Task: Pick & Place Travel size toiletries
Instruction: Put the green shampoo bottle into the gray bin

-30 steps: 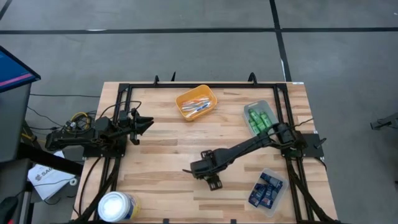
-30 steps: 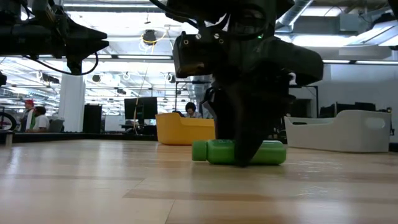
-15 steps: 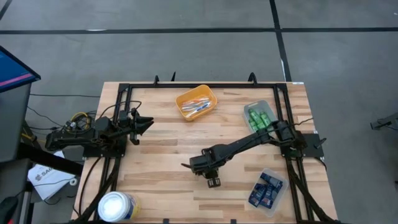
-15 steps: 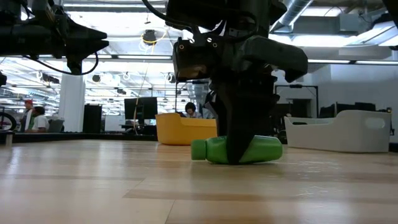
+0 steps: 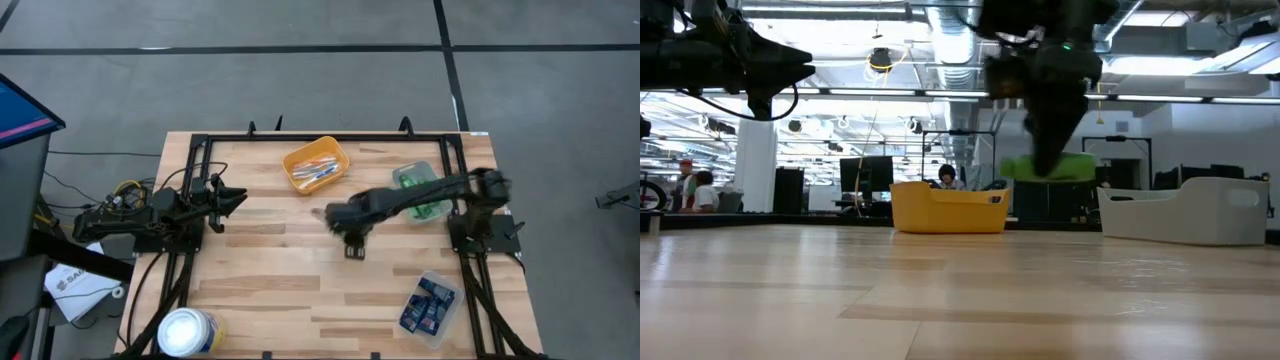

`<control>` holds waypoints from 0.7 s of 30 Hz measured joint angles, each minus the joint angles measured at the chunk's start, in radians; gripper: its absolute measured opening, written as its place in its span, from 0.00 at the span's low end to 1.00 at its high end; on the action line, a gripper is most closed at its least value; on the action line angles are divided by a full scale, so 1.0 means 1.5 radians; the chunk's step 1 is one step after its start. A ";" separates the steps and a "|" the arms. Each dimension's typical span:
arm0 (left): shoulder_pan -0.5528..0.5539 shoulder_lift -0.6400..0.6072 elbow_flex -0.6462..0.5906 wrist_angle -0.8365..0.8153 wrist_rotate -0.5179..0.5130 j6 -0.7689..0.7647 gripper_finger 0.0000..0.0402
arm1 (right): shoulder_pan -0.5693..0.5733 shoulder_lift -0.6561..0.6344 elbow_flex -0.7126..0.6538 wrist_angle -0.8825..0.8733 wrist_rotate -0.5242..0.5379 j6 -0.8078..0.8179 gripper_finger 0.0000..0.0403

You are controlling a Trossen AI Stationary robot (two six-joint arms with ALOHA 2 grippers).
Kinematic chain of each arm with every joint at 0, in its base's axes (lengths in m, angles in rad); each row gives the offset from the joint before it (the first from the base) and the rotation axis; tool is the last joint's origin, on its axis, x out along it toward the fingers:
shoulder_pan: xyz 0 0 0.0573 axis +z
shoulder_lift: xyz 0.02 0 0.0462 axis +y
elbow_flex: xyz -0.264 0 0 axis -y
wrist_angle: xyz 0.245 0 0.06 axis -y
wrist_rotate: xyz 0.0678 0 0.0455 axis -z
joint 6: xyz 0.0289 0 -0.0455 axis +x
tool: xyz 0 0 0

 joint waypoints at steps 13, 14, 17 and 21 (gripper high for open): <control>0.000 0.000 0.000 0.001 -0.002 0.000 0.23 | -0.219 -0.343 -0.318 -0.041 0.168 0.262 0.32; 0.000 0.000 0.000 0.001 -0.002 0.000 0.23 | -0.236 -0.354 -0.324 -0.058 0.180 0.273 0.32; 0.000 0.000 0.000 0.001 -0.002 0.000 0.23 | -0.289 -0.373 -0.325 -0.094 0.211 0.299 0.32; 0.000 0.000 0.000 0.002 -0.001 0.000 0.23 | -0.356 -0.363 -0.325 -0.138 0.226 0.321 0.34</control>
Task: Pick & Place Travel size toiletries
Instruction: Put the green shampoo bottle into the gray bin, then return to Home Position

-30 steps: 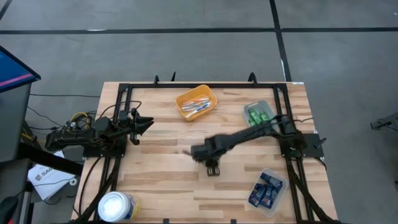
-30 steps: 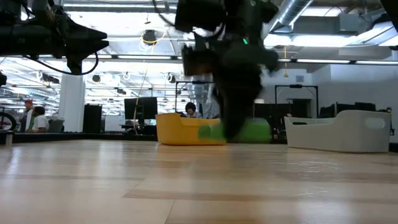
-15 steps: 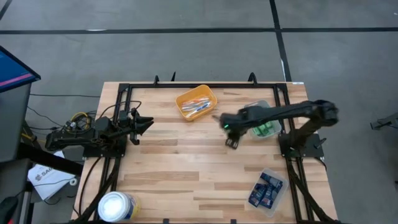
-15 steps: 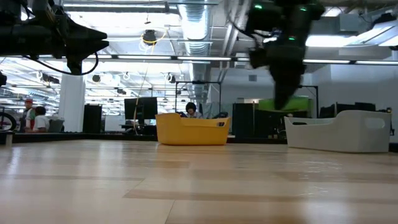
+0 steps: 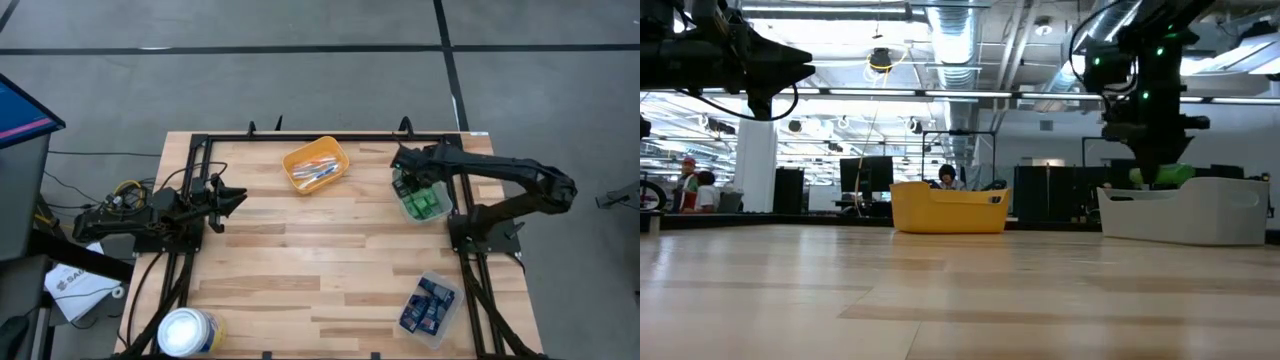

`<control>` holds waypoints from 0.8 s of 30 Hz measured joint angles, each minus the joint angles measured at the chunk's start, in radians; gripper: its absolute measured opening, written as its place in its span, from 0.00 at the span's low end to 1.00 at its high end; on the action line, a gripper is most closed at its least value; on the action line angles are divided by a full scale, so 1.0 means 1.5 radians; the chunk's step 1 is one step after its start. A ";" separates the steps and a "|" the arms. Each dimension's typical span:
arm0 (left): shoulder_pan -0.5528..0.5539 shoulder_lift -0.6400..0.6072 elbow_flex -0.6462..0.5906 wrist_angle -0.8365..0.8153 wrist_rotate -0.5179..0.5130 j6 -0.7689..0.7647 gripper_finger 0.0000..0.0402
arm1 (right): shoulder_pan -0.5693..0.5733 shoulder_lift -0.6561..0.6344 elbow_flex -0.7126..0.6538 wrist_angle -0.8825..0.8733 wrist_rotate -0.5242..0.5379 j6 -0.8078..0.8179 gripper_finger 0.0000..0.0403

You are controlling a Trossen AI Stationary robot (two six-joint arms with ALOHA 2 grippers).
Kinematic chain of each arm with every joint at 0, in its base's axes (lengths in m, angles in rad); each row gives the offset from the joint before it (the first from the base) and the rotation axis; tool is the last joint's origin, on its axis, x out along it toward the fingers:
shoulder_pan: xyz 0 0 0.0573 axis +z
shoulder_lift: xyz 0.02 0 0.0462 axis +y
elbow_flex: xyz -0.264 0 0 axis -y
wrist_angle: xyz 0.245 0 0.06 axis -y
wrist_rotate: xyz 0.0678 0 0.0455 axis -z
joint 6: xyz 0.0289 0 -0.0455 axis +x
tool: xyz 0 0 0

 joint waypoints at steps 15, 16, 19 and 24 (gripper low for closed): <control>0.000 0.024 0.000 0.004 0.002 0.000 0.23 | -0.048 0.036 0.001 0.019 0.021 -0.001 0.72; 0.000 0.028 0.000 0.004 0.002 0.000 0.23 | -0.044 0.031 0.001 0.019 0.021 -0.001 0.73; 0.000 0.039 0.000 0.005 0.002 0.000 0.23 | -0.032 0.016 0.001 0.021 0.021 -0.001 0.73; 0.000 0.057 0.000 0.005 0.000 0.000 0.23 | -0.017 -0.012 0.001 0.033 0.021 -0.011 0.73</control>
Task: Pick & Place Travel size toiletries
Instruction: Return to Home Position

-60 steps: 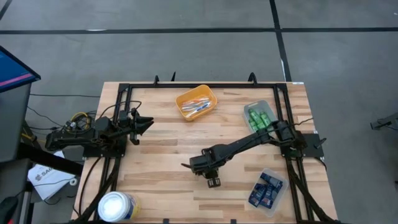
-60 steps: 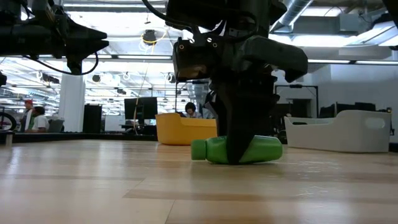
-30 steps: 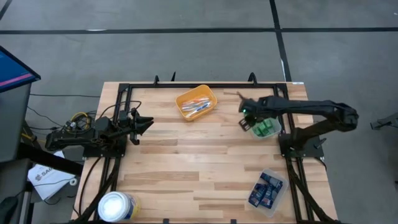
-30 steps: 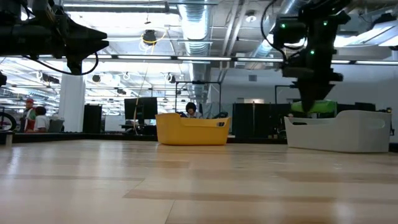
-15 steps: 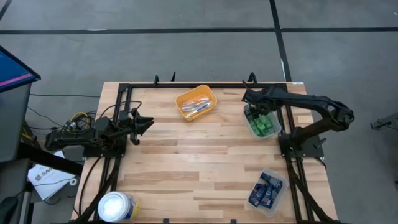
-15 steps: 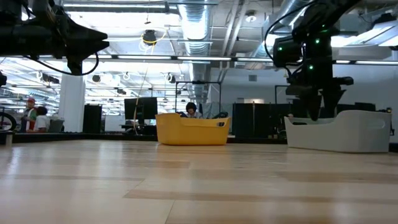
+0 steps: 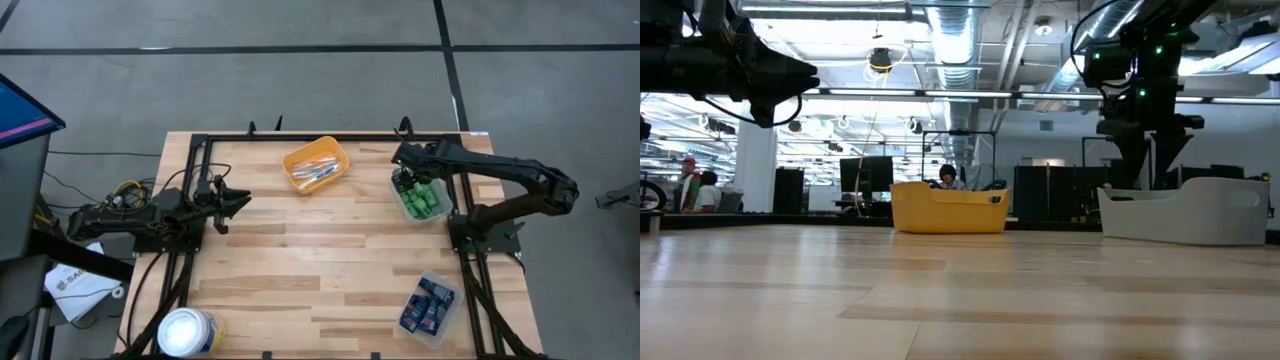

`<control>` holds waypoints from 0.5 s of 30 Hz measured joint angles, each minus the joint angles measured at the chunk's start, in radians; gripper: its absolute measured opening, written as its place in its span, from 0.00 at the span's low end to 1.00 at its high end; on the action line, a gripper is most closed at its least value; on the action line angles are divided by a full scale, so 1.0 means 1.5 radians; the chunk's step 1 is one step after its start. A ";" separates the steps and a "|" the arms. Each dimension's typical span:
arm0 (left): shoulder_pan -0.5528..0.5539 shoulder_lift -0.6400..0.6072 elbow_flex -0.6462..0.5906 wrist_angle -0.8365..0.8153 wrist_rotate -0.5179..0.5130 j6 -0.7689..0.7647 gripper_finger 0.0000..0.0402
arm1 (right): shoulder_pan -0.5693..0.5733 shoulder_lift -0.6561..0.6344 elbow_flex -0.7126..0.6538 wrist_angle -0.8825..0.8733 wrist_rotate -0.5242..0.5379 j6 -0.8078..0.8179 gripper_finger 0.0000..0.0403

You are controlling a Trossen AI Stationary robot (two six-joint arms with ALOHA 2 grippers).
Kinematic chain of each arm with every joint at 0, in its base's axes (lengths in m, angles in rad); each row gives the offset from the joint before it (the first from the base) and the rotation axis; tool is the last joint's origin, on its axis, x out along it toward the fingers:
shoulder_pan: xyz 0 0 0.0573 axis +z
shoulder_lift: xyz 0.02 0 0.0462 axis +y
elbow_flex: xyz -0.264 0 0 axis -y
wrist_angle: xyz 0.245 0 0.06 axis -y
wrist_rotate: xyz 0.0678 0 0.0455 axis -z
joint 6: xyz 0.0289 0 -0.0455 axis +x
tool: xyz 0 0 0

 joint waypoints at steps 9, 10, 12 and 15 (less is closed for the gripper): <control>0.000 0.034 0.000 0.004 -0.001 0.000 0.23 | 0.037 -0.052 0.000 0.027 -0.003 0.025 0.73; 0.000 0.037 0.000 0.004 -0.001 0.000 0.23 | 0.044 -0.057 0.000 0.045 -0.003 0.025 0.73; 0.000 0.044 0.000 0.004 -0.001 0.000 0.23 | 0.064 -0.065 0.000 0.101 -0.007 0.025 0.73; 0.000 0.052 0.000 0.004 -0.001 0.000 0.23 | 0.099 -0.067 0.000 0.195 -0.026 0.007 0.73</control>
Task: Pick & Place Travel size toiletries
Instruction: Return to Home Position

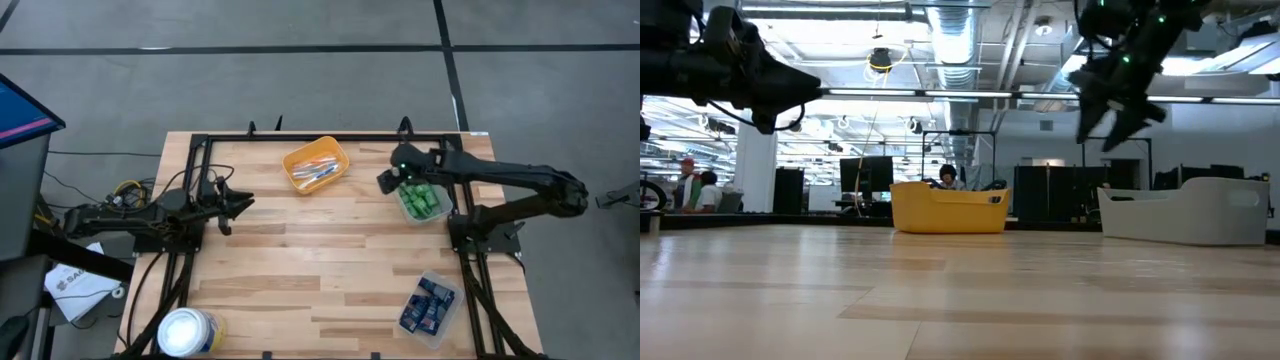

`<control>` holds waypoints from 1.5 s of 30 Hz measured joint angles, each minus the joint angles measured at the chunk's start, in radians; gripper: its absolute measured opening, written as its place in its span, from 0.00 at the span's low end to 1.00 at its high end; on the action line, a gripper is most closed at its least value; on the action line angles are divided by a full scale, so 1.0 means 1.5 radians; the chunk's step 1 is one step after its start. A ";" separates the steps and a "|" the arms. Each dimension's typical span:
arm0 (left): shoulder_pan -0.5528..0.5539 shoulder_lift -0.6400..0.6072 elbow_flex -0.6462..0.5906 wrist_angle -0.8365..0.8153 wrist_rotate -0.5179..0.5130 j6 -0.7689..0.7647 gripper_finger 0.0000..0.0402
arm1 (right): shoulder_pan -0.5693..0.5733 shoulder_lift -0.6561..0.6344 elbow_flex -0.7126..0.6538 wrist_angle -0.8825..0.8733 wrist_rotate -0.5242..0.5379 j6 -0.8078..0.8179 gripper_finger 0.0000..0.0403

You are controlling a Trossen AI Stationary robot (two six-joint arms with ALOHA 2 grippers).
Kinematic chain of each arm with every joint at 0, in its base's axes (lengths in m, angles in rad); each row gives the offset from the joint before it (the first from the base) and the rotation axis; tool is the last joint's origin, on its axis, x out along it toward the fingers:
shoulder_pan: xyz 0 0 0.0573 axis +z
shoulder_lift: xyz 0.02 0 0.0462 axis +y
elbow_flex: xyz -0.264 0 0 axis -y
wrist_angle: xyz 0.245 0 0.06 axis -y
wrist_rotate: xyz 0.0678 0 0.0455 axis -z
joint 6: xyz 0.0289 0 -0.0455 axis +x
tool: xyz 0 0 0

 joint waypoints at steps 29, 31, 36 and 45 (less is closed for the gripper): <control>0.000 0.011 0.000 0.004 0.002 0.000 0.23 | 0.078 0.119 0.001 0.244 -0.032 -0.073 0.73; 0.000 0.011 0.000 0.004 0.002 0.000 0.23 | 0.079 0.119 0.001 0.242 -0.034 -0.084 0.73; 0.000 0.011 0.000 0.004 -0.001 0.000 0.23 | 0.079 0.119 0.001 0.246 -0.034 -0.093 0.73; 0.000 0.011 0.000 0.004 0.000 0.000 0.23 | 0.079 0.119 0.001 0.280 -0.064 -0.122 0.73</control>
